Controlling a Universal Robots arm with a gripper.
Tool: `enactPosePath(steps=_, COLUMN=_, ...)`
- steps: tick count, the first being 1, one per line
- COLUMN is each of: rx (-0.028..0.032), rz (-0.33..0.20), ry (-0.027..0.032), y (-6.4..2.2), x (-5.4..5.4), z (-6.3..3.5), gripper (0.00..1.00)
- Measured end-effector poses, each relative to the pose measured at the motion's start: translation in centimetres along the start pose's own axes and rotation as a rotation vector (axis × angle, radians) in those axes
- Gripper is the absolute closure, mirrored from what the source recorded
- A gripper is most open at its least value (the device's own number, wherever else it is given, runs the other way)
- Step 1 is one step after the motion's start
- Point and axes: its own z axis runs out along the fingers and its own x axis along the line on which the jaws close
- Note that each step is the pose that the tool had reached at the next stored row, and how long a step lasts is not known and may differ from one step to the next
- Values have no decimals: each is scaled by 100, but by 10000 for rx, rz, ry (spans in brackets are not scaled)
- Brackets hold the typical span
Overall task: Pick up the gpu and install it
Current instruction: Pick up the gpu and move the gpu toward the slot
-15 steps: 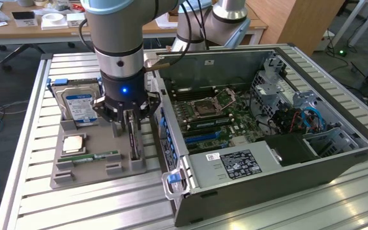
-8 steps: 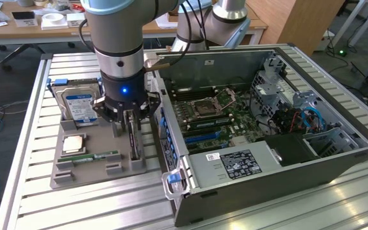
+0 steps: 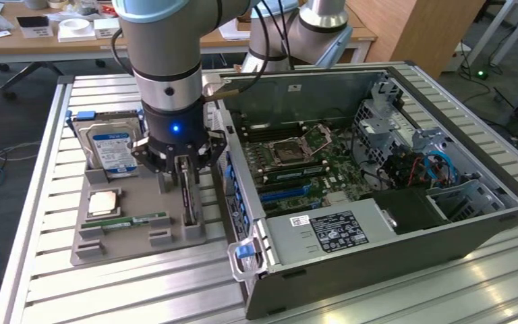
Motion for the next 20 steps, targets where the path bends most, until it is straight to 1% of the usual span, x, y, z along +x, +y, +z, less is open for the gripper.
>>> enactPosePath(steps=3, rx=-3, rz=0, ry=-5, y=-1, x=1, z=22, gripper=58)
enactPosePath(steps=10, rx=-3, rz=0, ry=-20, y=0, x=7, z=109, gripper=58)
enactPosePath(steps=18, rx=-3, rz=0, ry=-20, y=63, x=17, z=157, gripper=58)
enactPosePath(steps=20, rx=-4, rz=0, ry=-20, y=65, x=28, z=168, gripper=58)
